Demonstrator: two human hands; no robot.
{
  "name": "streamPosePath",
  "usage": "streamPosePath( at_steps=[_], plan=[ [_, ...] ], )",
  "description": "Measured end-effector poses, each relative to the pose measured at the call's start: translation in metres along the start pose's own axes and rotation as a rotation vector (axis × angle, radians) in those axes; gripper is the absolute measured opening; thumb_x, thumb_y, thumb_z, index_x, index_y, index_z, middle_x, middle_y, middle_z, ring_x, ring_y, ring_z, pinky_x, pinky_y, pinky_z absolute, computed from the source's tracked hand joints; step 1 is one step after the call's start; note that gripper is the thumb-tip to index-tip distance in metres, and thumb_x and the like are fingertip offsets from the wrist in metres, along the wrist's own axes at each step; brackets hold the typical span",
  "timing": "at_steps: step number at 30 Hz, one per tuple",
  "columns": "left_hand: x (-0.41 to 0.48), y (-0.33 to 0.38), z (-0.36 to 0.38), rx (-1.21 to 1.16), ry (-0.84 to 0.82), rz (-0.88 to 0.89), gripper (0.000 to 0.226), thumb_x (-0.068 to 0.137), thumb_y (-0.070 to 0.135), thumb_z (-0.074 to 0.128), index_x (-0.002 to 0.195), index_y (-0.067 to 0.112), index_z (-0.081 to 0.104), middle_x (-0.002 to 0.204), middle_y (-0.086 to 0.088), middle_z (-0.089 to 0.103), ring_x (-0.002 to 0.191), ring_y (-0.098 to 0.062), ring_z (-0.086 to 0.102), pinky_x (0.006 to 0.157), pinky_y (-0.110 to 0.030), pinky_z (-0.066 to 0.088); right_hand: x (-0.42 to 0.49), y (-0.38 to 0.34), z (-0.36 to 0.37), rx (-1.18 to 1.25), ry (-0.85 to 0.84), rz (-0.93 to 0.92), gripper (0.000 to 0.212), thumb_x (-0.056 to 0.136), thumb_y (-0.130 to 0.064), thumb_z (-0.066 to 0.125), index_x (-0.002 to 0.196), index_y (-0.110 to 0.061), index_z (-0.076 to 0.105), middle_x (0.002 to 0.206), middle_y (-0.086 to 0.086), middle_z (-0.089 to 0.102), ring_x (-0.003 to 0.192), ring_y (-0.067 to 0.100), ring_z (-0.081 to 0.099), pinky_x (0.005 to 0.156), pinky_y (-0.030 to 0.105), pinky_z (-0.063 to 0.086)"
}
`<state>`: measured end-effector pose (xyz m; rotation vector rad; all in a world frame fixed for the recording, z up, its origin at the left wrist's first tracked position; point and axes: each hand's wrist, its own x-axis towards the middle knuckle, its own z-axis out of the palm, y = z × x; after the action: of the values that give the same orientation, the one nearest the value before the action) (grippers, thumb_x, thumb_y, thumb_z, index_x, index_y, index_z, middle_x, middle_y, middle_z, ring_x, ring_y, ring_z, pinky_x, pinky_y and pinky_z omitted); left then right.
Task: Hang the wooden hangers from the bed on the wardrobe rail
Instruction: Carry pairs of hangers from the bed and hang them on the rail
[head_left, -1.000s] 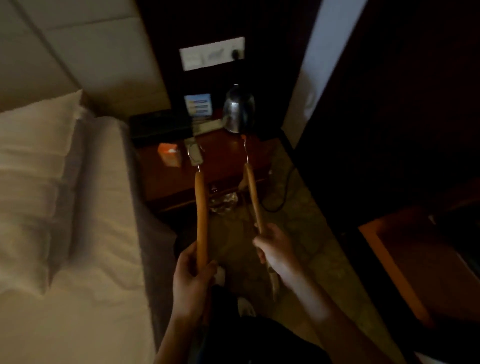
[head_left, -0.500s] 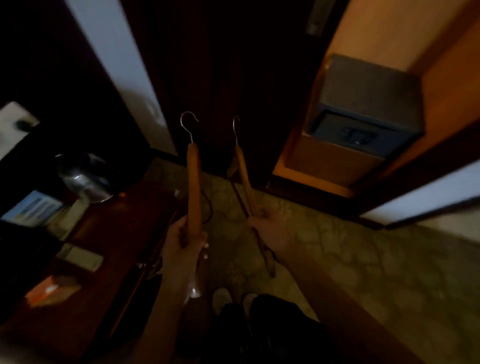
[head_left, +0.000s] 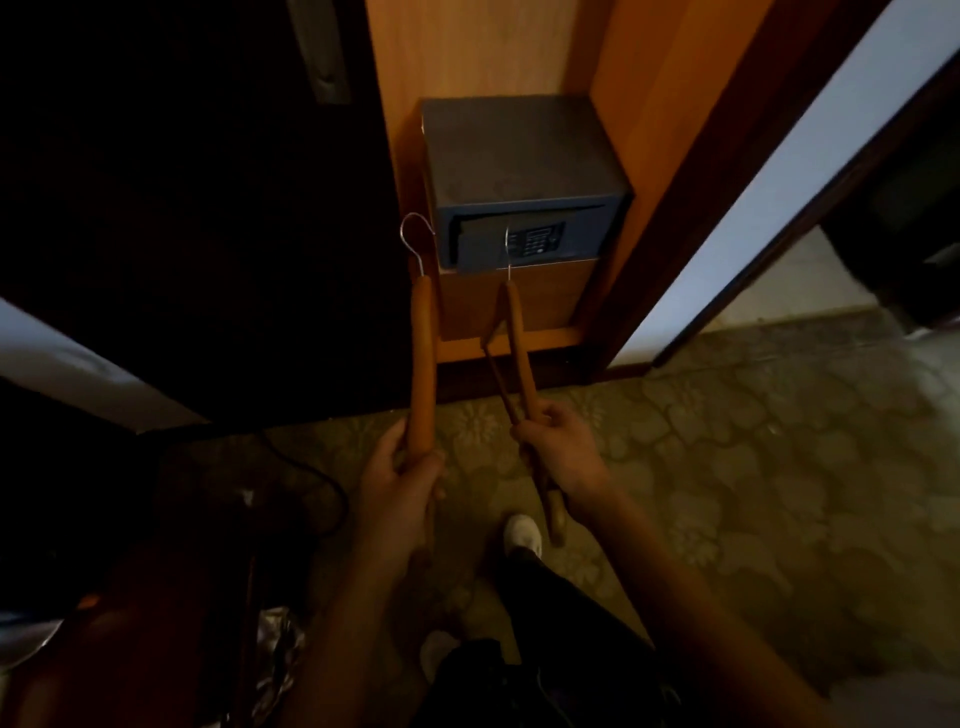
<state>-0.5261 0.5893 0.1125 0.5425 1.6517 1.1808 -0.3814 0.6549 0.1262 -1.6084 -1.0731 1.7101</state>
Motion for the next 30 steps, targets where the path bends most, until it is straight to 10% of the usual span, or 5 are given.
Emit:
streamPosePath(
  at_steps=[30],
  plan=[
    [0.248, 0.373, 0.148, -0.089, 0.136, 0.602, 0.037, 0.088, 0.006, 0.053, 0.125, 0.014, 0.055, 0.070, -0.002, 0.056, 0.044, 0.002, 0.053, 0.040, -0.009, 0.040, 0.239, -0.431, -0.014, 0.066, -0.153, -0.624, 0.022, 0.080, 0.001, 0.052, 0.063, -0.012, 0.049, 0.043, -0.001, 0.043, 0.029, 0.005, 0.037, 0.032, 0.014, 0.030]
  ],
)
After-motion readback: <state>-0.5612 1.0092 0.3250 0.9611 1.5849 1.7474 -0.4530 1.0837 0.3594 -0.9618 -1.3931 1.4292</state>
